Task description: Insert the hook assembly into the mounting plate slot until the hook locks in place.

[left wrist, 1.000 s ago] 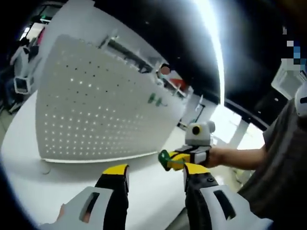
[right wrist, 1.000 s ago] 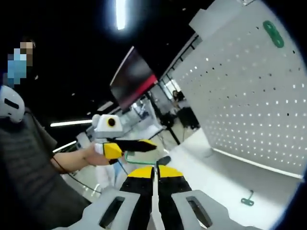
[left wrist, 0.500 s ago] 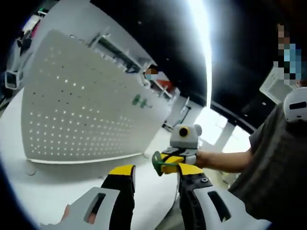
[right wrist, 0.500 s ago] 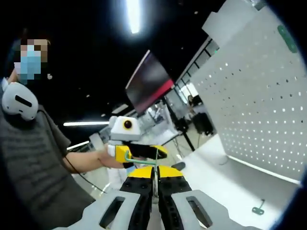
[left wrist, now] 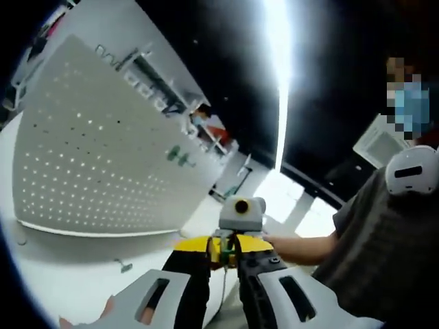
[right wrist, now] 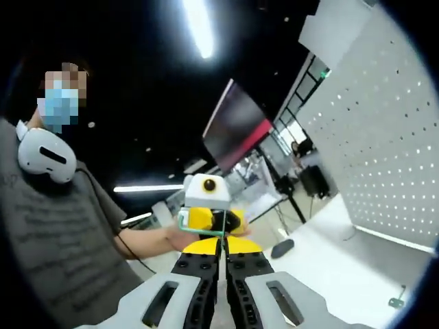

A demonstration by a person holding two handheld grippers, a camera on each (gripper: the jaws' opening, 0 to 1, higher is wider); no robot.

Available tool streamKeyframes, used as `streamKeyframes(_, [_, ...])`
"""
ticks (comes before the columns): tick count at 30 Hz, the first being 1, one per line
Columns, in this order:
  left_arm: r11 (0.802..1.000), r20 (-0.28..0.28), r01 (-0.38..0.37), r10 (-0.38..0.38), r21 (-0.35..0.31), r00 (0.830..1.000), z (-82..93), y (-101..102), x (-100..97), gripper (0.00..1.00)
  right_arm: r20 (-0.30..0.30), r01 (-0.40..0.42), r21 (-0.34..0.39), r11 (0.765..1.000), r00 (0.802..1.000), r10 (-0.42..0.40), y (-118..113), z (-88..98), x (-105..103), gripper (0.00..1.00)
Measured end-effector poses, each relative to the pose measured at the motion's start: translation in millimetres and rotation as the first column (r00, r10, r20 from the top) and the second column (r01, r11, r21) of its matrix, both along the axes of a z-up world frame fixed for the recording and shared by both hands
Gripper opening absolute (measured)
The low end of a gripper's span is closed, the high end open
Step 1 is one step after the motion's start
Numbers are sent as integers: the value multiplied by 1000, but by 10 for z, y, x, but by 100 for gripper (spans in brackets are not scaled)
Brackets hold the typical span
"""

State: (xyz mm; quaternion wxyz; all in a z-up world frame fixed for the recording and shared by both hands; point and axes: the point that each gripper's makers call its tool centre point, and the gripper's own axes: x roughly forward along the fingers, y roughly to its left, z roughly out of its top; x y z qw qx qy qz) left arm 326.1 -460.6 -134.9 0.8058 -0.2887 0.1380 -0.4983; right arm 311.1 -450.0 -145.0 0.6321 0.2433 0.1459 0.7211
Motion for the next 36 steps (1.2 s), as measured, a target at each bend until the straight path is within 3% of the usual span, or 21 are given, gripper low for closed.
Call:
streamKeyframes(5, [999,12,18,-17,-38,1000,79,-27,-7,6,-16,-25,39,999,1000,25,7,77,-35,0])
streamKeyframes(7, [997,-8,30,-31,-74,999,114,-20,-6,5,-20,-27,52,998,999,28,-1,100,-24,0])
streamKeyframes(11, [997,12,30,-29,-75,1000,121,-35,3,3,-27,-36,61,997,999,38,-10,109,-24,0])
streamKeyframes(15, [999,58,29,-27,-36,998,125,-76,-19,2,-32,-46,61,997,998,48,-26,99,-27,0])
streamKeyframes(18, [999,63,36,-35,-25,997,123,-85,-17,2,-72,-64,59,996,995,69,-46,92,-23,0])
streamKeyframes(22, [1000,70,30,-29,-10,997,112,-82,1,1,-59,-58,51,997,996,61,-53,100,-25,0])
streamKeyframes(26, [999,90,15,-18,31,996,89,-85,19,1,-65,-53,12,999,996,53,-50,74,-2,1])
streamKeyframes(30, [998,101,-5,-1,67,995,59,-84,34,1,-29,-35,-37,999,999,34,-60,18,23,2])
streamKeyframes(36, [982,110,-83,65,169,992,-55,-8,108,1,33,43,-178,983,999,-37,-122,-200,103,2])
